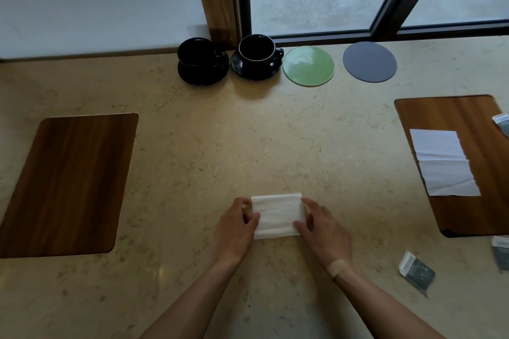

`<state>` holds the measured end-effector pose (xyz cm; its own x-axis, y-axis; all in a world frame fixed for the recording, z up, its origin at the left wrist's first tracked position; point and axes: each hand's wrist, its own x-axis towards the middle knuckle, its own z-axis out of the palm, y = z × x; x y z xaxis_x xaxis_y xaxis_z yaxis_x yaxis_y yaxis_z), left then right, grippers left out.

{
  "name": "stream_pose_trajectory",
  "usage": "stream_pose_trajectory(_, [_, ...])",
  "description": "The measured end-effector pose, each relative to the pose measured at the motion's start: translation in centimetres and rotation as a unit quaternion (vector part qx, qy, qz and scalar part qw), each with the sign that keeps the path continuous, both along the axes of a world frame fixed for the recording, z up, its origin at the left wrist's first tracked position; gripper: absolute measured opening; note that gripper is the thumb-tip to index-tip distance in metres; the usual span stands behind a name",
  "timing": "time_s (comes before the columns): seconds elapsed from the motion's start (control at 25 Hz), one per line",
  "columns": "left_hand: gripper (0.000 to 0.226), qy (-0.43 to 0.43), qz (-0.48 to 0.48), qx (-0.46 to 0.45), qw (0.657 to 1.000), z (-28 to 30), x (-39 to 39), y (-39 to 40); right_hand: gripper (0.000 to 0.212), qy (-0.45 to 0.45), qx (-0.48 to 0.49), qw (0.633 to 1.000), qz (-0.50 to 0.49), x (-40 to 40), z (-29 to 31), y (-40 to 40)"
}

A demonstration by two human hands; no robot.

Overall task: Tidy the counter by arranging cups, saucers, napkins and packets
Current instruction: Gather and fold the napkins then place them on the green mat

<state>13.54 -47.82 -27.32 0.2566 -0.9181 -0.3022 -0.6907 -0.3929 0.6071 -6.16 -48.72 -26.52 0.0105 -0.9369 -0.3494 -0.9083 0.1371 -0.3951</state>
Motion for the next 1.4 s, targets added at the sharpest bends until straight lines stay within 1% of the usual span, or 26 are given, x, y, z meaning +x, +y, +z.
stream_pose_trajectory(0.12, [0.035,-0.004,-0.020,-0.009,1.000,0.1,0.1,0.2,0.054,0.023,-0.008,0.999,0.033,-0.3,0.0,-0.1])
stream_pose_trajectory(0.2, [0.038,-0.018,-0.061,-0.013,0.998,0.0,0.5,0.5,0.053,0.044,-0.025,0.996,0.067,-0.5,-0.1,-0.3])
stream_pose_trajectory(0.32, [0.037,-0.056,-0.131,-0.010,0.990,-0.1,1.0,0.9,0.051,0.089,-0.061,0.987,0.123,-0.7,-0.2,-0.7])
stream_pose_trajectory(0.44, [0.038,-0.091,-0.167,-0.018,0.982,-0.3,1.4,1.3,0.053,0.124,-0.026,0.981,0.146,-0.9,-0.3,-0.7])
stream_pose_trajectory(0.6, [0.055,-0.178,-0.226,-0.011,0.958,-0.1,1.4,1.7,0.059,0.139,-0.001,0.978,0.156,-1.1,-0.3,-1.0])
stream_pose_trajectory(0.68, [0.064,-0.214,-0.240,0.002,0.947,0.1,1.7,1.6,0.061,0.141,0.018,0.976,0.167,-1.5,-0.3,-1.1])
stream_pose_trajectory(0.84, [0.079,-0.215,-0.249,0.045,0.943,0.0,3.0,1.1,0.064,0.143,0.040,0.973,0.179,-2.1,-0.4,-1.3])
stream_pose_trajectory(1.12, [0.081,-0.190,-0.240,0.075,0.949,0.1,3.1,0.7,0.070,0.149,0.059,0.970,0.183,-2.3,-0.4,-1.2])
stream_pose_trajectory(1.24, [0.082,-0.183,-0.245,0.061,0.950,0.6,3.0,0.4,0.072,0.146,0.050,0.974,0.168,-2.3,0.0,-0.6])
stream_pose_trajectory(1.4, [0.076,-0.176,-0.233,-0.002,0.956,1.6,2.2,0.2,0.068,0.128,0.019,0.981,0.142,-4.5,1.0,0.2])
